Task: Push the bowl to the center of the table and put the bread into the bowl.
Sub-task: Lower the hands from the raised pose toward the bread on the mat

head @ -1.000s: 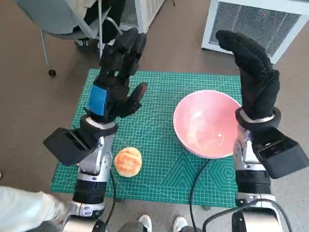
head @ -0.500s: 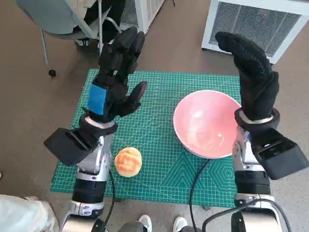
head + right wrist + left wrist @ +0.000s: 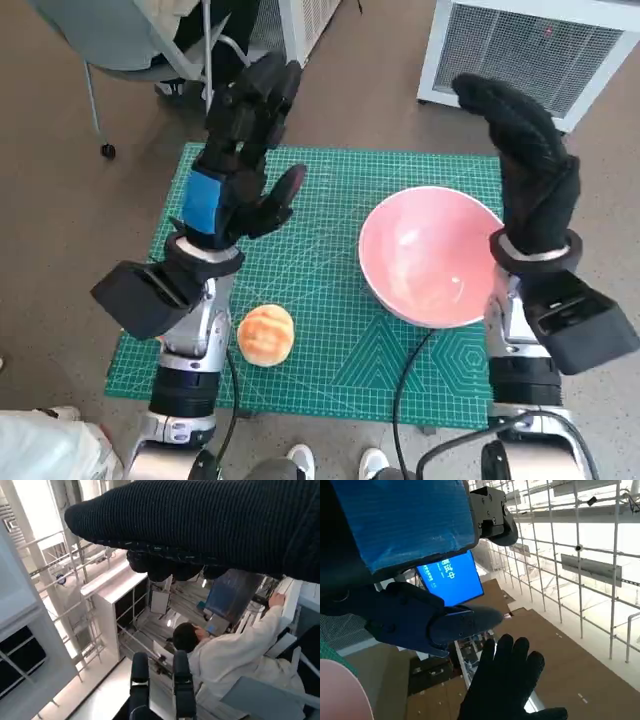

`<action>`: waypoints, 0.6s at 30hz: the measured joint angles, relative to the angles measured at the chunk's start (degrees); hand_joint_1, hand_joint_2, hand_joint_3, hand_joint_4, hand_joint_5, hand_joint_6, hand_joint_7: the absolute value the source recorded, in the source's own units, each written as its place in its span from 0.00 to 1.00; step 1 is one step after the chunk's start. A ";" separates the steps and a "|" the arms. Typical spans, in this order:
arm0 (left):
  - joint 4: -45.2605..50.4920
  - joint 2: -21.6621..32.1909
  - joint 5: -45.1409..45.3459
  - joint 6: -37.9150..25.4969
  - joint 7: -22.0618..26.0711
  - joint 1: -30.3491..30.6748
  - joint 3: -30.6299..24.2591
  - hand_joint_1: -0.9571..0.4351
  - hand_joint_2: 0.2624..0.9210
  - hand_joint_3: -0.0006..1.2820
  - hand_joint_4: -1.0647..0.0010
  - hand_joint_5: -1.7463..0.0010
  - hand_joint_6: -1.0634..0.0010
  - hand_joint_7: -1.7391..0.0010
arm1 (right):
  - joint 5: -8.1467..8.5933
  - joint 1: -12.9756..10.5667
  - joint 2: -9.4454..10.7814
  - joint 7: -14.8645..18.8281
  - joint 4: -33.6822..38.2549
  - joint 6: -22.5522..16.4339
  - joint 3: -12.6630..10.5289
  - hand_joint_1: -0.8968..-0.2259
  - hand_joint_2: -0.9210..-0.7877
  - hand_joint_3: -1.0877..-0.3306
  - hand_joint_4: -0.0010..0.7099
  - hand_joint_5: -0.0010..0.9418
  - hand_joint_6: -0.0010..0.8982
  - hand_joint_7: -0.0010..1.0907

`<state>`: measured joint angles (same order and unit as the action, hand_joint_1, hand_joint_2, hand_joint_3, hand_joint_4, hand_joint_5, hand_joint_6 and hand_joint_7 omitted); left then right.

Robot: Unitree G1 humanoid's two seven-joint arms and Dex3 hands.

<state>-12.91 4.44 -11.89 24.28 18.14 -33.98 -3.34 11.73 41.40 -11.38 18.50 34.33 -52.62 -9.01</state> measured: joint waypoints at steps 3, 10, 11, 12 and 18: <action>0.00 0.12 0.00 0.40 0.00 0.01 -0.10 0.37 1.00 0.36 0.83 0.97 1.00 0.63 | 1.21 -0.35 -2.22 0.62 2.93 -1.36 -2.10 0.50 0.00 0.44 0.51 0.00 0.17 0.41; -0.26 0.28 0.00 1.11 0.07 0.03 -0.43 0.38 1.00 0.36 0.83 0.97 1.00 0.63 | 1.16 -2.02 -6.50 -2.16 9.37 -3.91 -7.41 0.52 0.00 0.37 0.50 0.00 0.07 0.54; -0.36 0.33 0.00 1.31 0.10 0.06 -0.49 0.38 1.00 0.36 0.83 0.97 1.00 0.63 | 0.76 -2.15 -6.90 -3.20 10.71 -4.39 -8.16 0.52 0.00 0.37 0.49 0.00 0.06 0.55; -0.50 0.37 0.00 1.56 0.12 0.06 -0.59 0.38 1.00 0.36 0.83 0.97 1.00 0.63 | 0.23 -2.25 -7.28 -4.30 12.19 -4.78 -8.86 0.52 0.00 0.36 0.49 0.00 0.06 0.55; -1.70 0.44 -0.08 2.82 0.61 0.08 -1.06 0.38 1.00 0.36 0.83 0.97 1.00 0.63 | -1.33 -2.44 -9.68 -10.19 22.14 -5.81 -11.86 0.53 0.00 0.35 0.50 0.00 0.10 0.49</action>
<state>-14.61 4.88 -11.97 27.10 18.75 -33.91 -4.41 10.40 38.96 -21.06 8.31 56.47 -58.42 -20.87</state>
